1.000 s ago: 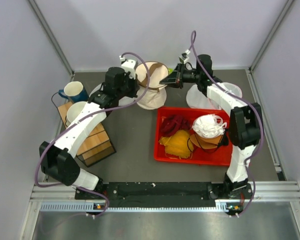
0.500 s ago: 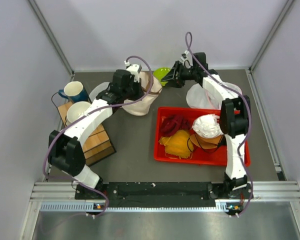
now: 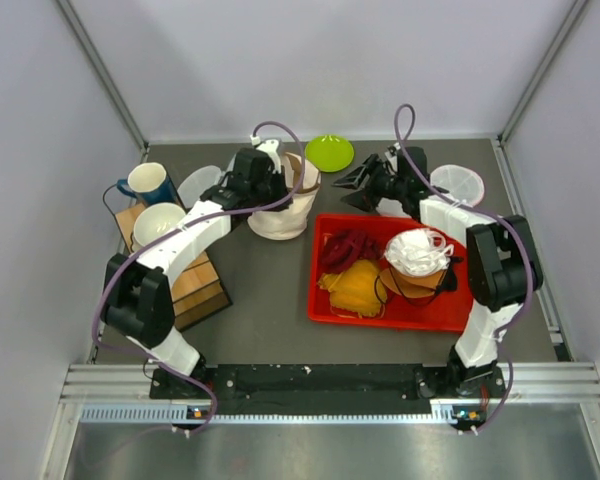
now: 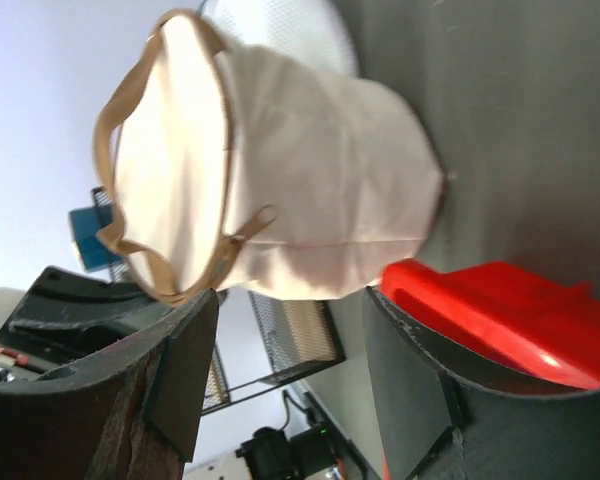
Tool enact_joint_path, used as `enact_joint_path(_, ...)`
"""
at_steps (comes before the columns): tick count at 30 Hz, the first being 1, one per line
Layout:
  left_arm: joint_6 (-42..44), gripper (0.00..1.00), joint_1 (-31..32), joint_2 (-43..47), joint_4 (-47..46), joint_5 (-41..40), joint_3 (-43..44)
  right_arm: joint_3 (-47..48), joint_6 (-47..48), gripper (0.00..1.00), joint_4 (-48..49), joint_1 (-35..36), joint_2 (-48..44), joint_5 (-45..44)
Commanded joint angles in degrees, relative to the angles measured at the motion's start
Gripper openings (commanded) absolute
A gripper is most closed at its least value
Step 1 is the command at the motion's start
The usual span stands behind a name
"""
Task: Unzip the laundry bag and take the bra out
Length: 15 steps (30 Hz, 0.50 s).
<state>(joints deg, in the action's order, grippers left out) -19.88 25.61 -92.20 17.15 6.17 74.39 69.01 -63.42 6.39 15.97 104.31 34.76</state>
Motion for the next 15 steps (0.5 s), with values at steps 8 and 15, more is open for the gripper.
enact_joint_path(8, -0.8, 0.00, 0.5, 3.6, -1.8, 0.5, -0.6, 3.4, -17.1, 0.65, 19.6, 9.3, 2.6, 0.7)
enact_joint_path(15, -0.5, 0.00, 0.5, 4.7, -1.6, 0.9, -1.4, 5.3, -20.4, 0.62, 20.1, 11.4, 4.8, -1.5)
